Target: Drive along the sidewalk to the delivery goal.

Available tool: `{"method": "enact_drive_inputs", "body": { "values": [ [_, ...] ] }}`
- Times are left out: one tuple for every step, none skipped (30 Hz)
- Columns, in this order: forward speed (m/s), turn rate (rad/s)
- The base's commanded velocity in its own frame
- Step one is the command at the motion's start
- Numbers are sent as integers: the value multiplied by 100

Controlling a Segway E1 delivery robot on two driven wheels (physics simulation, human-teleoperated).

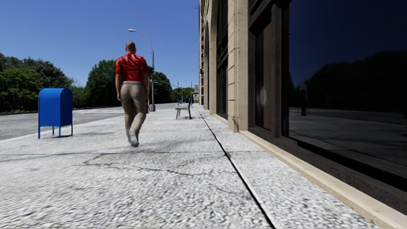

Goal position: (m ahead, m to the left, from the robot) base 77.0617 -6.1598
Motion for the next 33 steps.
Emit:
{"method": "enact_drive_inputs", "body": {
  "values": [
    [200, 0],
    [200, 0],
    [200, 0],
    [200, 0],
    [200, 0],
    [200, 0],
    [200, 0],
    [200, 0],
    [200, 0],
    [200, 0],
    [200, 0],
    [200, 0],
    [200, 0],
    [200, 0],
    [200, 0],
    [200, 0],
    [200, 0],
    [200, -8],
    [200, -15],
    [200, -16],
    [200, -16],
    [200, -17],
    [200, -14],
    [200, 0],
    [200, 0],
    [200, 0],
    [200, 0],
    [200, 0],
    [200, 0],
    [200, 0],
    [200, 0],
    [200, 0],
    [200, 0]
  ]
}}
